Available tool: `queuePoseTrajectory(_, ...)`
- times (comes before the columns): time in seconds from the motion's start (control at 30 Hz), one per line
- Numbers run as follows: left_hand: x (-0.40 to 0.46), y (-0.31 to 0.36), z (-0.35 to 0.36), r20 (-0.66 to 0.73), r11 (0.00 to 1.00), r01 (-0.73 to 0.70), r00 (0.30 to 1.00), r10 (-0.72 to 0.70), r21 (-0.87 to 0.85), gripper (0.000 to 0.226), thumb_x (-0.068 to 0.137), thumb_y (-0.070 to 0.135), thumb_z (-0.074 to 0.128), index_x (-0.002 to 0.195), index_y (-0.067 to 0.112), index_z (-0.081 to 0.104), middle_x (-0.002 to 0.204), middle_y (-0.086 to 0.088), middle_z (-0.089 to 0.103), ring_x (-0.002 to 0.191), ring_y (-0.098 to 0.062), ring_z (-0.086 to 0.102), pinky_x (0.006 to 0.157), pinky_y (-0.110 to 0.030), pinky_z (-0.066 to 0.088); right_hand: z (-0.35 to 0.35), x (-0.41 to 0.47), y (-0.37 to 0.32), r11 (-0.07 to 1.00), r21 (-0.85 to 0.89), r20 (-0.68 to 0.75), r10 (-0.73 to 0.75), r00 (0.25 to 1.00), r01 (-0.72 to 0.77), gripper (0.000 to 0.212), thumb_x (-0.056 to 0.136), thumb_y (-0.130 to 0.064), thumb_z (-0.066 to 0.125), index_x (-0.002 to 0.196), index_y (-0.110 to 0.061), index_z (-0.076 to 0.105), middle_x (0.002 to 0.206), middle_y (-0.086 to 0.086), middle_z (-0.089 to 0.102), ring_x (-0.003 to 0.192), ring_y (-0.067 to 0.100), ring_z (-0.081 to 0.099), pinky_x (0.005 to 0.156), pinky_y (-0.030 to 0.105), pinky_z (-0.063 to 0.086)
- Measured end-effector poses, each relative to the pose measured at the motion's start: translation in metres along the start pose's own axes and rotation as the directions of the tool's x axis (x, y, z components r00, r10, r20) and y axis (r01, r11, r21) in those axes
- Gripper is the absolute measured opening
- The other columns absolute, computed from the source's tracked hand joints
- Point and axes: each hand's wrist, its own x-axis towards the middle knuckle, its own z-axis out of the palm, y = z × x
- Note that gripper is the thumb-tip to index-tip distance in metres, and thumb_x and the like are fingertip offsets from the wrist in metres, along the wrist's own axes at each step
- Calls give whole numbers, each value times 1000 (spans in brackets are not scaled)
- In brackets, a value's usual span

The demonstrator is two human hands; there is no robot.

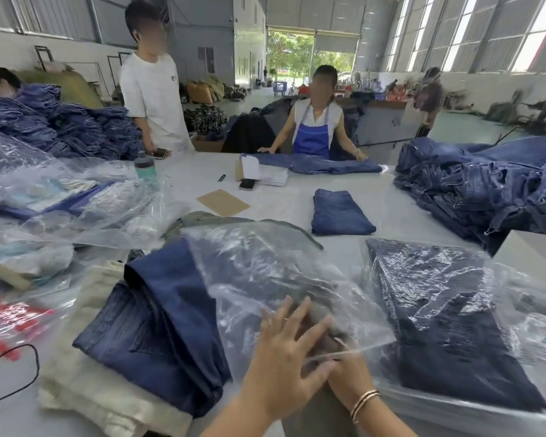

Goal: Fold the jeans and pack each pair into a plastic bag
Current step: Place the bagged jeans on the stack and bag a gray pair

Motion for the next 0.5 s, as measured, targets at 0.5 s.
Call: queuePoseTrajectory(0.5, 8, -51, 10, 391, 129, 585, 674, -627, -801, 117, 50, 78, 71, 141, 12, 36, 145, -14, 40, 129, -26, 46, 109, -45, 35, -13, 12, 25, 797, 562, -84, 323, 942, -223, 33, 70, -16, 80, 99, -4, 71, 88, 17, 71, 72, 25, 65, 69, 35, 52)
